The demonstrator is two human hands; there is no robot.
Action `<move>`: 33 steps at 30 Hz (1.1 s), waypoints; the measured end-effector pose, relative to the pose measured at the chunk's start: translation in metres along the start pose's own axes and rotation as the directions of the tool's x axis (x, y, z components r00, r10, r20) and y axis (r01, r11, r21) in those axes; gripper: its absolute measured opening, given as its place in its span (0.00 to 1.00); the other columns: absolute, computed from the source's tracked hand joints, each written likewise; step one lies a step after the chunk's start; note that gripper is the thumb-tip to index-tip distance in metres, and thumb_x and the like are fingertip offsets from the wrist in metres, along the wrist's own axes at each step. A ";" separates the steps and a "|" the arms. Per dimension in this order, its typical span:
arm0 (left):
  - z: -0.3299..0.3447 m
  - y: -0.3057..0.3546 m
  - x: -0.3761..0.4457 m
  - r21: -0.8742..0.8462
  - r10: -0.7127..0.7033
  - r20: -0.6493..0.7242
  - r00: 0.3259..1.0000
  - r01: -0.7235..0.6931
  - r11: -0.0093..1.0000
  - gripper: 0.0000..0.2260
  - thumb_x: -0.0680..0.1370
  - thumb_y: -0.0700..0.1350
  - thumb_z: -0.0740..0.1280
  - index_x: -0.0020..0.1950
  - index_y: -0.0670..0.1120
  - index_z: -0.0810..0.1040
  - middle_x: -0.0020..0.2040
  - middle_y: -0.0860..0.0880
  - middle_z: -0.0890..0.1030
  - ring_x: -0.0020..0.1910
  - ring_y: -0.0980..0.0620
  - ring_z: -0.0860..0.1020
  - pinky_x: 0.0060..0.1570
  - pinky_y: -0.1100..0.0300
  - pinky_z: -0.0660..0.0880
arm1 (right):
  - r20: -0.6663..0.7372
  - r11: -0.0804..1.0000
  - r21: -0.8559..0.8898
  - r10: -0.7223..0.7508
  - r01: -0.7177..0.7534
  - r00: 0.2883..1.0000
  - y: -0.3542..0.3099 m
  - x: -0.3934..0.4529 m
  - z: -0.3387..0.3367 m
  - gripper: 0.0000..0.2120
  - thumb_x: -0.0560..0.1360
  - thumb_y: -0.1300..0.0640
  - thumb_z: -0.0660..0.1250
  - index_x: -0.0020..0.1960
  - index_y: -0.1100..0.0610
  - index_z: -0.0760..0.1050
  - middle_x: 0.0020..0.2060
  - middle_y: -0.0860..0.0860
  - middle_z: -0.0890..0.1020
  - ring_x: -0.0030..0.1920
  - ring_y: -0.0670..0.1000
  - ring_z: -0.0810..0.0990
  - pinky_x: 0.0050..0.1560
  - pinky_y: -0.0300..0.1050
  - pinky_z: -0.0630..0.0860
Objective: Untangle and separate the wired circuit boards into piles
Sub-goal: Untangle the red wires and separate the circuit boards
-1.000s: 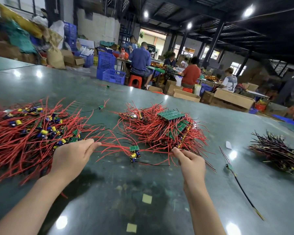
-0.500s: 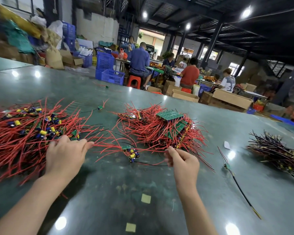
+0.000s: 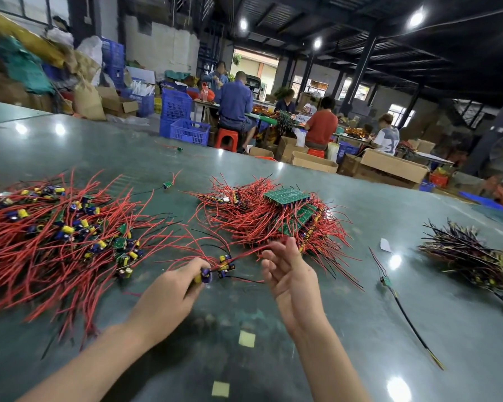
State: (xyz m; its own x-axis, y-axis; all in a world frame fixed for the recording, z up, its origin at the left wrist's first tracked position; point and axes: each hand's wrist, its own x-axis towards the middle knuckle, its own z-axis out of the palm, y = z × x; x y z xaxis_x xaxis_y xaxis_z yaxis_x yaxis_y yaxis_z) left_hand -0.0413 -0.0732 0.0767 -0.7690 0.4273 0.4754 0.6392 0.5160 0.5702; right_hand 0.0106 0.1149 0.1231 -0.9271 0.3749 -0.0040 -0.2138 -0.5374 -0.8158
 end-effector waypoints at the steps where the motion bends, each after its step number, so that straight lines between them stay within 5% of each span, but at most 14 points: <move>1: -0.001 0.002 0.001 0.003 -0.029 -0.065 0.997 0.029 1.000 0.09 0.75 0.39 0.68 0.52 0.50 0.74 0.30 0.57 0.73 0.33 0.50 0.77 0.32 0.56 0.66 | -0.001 1.000 0.024 0.000 0.000 1.000 -0.001 0.000 -0.001 0.19 0.70 0.45 0.65 0.45 0.62 0.79 0.32 0.55 0.81 0.28 0.48 0.77 0.29 0.38 0.76; 5: -0.024 0.000 0.023 -0.110 -0.309 -0.177 0.934 0.293 0.950 0.04 0.77 0.43 0.66 0.50 0.49 0.72 0.37 0.48 0.79 0.41 0.43 0.79 0.41 0.54 0.71 | -0.106 0.996 0.051 0.073 -0.068 0.992 -0.008 0.004 -0.011 0.19 0.79 0.46 0.56 0.49 0.59 0.78 0.31 0.53 0.82 0.25 0.48 0.77 0.28 0.37 0.75; 7: -0.050 -0.012 0.036 0.066 -0.394 -0.280 0.876 0.427 0.902 0.06 0.77 0.48 0.65 0.52 0.49 0.74 0.43 0.41 0.81 0.46 0.40 0.79 0.42 0.53 0.72 | -0.151 0.990 0.093 0.117 -0.103 0.982 -0.010 0.005 -0.015 0.15 0.79 0.50 0.56 0.48 0.58 0.78 0.30 0.52 0.82 0.25 0.47 0.76 0.27 0.36 0.75; 11: -0.099 -0.033 0.051 0.427 -0.426 -0.454 0.783 0.610 0.667 0.36 0.69 0.50 0.74 0.70 0.41 0.61 0.62 0.33 0.72 0.60 0.32 0.70 0.57 0.42 0.68 | -0.172 0.974 0.185 0.164 -0.132 0.971 -0.011 0.007 -0.017 0.14 0.79 0.52 0.56 0.48 0.57 0.78 0.31 0.51 0.83 0.24 0.47 0.77 0.25 0.35 0.74; 13: -0.095 -0.030 0.057 0.509 -0.312 -0.420 0.852 0.506 0.696 0.39 0.65 0.47 0.77 0.70 0.37 0.61 0.62 0.31 0.70 0.60 0.32 0.68 0.58 0.41 0.66 | -0.162 0.969 0.198 0.178 -0.144 0.971 -0.010 0.006 -0.016 0.13 0.78 0.53 0.56 0.48 0.57 0.78 0.31 0.51 0.82 0.24 0.47 0.76 0.25 0.35 0.74; 15: -0.071 -0.017 0.062 0.469 -0.271 -0.178 0.946 0.324 0.822 0.30 0.69 0.47 0.74 0.68 0.41 0.67 0.61 0.37 0.75 0.60 0.37 0.71 0.60 0.45 0.69 | -0.158 0.970 0.177 0.193 -0.165 0.968 -0.007 0.005 -0.014 0.13 0.78 0.54 0.57 0.47 0.57 0.78 0.30 0.51 0.82 0.24 0.47 0.76 0.25 0.35 0.74; 17: -0.033 -0.005 0.061 0.363 -0.256 0.130 0.958 0.194 0.911 0.25 0.73 0.53 0.69 0.68 0.47 0.70 0.65 0.45 0.74 0.64 0.45 0.71 0.64 0.51 0.68 | -0.173 0.974 0.137 0.205 -0.183 0.963 -0.004 0.004 -0.011 0.12 0.78 0.55 0.57 0.46 0.57 0.78 0.29 0.50 0.81 0.23 0.47 0.76 0.25 0.35 0.74; 19: 0.003 0.003 0.057 0.416 -0.239 0.276 0.931 0.109 0.903 0.27 0.74 0.61 0.64 0.69 0.51 0.68 0.67 0.50 0.70 0.67 0.49 0.67 0.65 0.53 0.67 | -0.191 0.976 0.104 0.209 -0.192 0.959 -0.003 0.004 -0.011 0.11 0.77 0.58 0.57 0.45 0.58 0.78 0.28 0.50 0.81 0.22 0.47 0.75 0.24 0.34 0.73; 24: 0.045 0.004 0.051 0.598 -0.291 0.138 0.947 0.154 0.787 0.25 0.73 0.68 0.58 0.65 0.56 0.70 0.66 0.54 0.69 0.66 0.48 0.64 0.61 0.53 0.64 | -0.153 0.982 -0.027 0.179 -0.185 0.972 -0.001 0.004 -0.010 0.10 0.77 0.61 0.58 0.43 0.60 0.78 0.27 0.51 0.80 0.23 0.46 0.74 0.25 0.35 0.72; 27: 0.050 0.004 0.054 0.563 -0.288 0.111 0.951 0.178 0.807 0.23 0.72 0.68 0.60 0.56 0.53 0.72 0.62 0.54 0.72 0.63 0.48 0.65 0.59 0.54 0.65 | -0.104 0.948 -0.281 0.128 -0.152 0.986 0.007 0.002 -0.004 0.11 0.75 0.63 0.60 0.40 0.60 0.80 0.29 0.52 0.81 0.24 0.47 0.75 0.27 0.35 0.73; 29: 0.053 0.003 0.052 0.487 -0.277 0.133 0.952 0.180 0.855 0.19 0.72 0.66 0.62 0.52 0.53 0.72 0.59 0.55 0.72 0.61 0.48 0.64 0.57 0.54 0.63 | -0.044 0.776 -0.628 0.043 -0.062 0.998 0.016 0.002 -0.002 0.11 0.75 0.64 0.60 0.41 0.59 0.81 0.32 0.51 0.81 0.29 0.47 0.76 0.29 0.33 0.71; 31: 0.056 0.000 0.046 0.418 -0.228 0.109 0.968 0.164 0.894 0.16 0.72 0.63 0.64 0.52 0.54 0.72 0.59 0.56 0.71 0.61 0.48 0.63 0.56 0.54 0.62 | 0.101 0.299 -0.945 -0.113 0.131 0.988 0.027 0.004 -0.009 0.10 0.75 0.61 0.60 0.49 0.56 0.81 0.42 0.49 0.81 0.41 0.48 0.78 0.39 0.34 0.72; 33: 0.058 -0.003 0.037 0.337 -0.143 0.056 0.988 0.116 0.934 0.14 0.72 0.58 0.67 0.54 0.54 0.74 0.61 0.57 0.70 0.62 0.48 0.64 0.55 0.56 0.61 | 0.253 -0.171 -0.958 -0.125 0.230 0.959 0.035 0.005 -0.019 0.13 0.77 0.56 0.59 0.58 0.53 0.77 0.52 0.50 0.78 0.54 0.52 0.73 0.54 0.41 0.69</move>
State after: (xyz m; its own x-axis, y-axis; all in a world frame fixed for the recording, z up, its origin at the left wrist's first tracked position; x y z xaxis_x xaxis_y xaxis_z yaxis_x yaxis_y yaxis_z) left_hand -0.0716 -0.0157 0.0539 -0.8513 0.3901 0.3508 0.5074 0.7821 0.3617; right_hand 0.0040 0.1123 0.0830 -0.9405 0.2362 0.2442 0.1185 0.9018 -0.4156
